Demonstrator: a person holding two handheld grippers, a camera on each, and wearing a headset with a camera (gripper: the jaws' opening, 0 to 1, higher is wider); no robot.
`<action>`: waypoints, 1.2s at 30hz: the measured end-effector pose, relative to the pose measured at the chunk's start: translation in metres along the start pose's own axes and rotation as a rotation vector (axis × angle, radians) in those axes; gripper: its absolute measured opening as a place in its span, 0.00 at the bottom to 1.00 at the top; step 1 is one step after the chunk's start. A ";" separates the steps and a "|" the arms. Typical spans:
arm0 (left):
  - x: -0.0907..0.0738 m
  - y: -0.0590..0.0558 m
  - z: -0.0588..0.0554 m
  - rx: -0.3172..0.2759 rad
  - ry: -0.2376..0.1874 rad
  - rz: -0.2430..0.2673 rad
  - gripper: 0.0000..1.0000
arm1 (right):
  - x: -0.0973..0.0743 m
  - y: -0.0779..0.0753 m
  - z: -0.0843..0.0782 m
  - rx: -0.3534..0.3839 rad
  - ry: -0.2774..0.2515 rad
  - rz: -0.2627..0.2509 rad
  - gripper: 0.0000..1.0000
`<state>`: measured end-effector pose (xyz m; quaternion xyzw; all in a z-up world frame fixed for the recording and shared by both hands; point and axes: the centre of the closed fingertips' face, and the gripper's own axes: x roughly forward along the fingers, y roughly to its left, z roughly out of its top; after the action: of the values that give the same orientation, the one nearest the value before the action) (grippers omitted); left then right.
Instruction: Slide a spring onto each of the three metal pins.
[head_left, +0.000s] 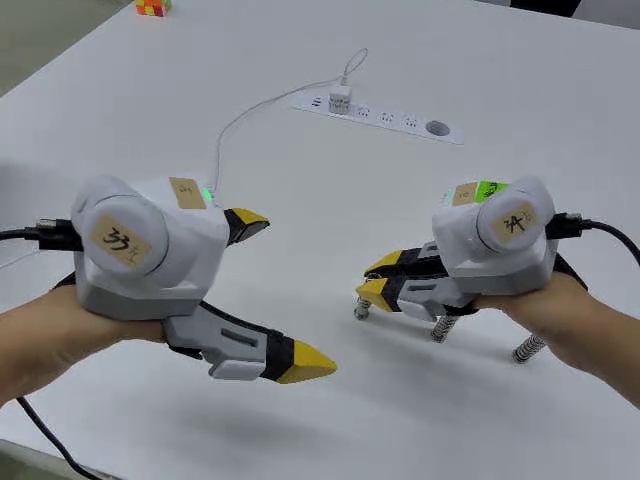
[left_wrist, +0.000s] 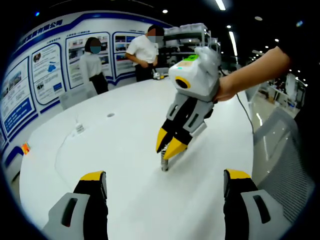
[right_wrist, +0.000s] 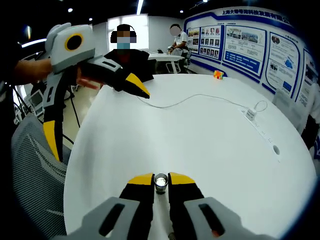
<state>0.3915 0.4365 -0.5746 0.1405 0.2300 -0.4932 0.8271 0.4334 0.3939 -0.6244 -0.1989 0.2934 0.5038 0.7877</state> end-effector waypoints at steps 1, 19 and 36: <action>0.000 0.000 0.000 -0.002 -0.001 0.000 0.99 | 0.001 0.000 0.000 0.004 0.002 0.001 0.11; -0.002 0.001 -0.005 -0.011 0.009 0.000 0.99 | 0.013 0.000 -0.013 -0.004 0.056 -0.004 0.12; -0.002 0.000 0.005 -0.022 -0.016 -0.006 0.98 | -0.004 -0.003 -0.004 -0.011 0.023 -0.019 0.18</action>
<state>0.3914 0.4357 -0.5688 0.1268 0.2290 -0.4943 0.8290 0.4337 0.3874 -0.6249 -0.2117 0.2980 0.4956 0.7879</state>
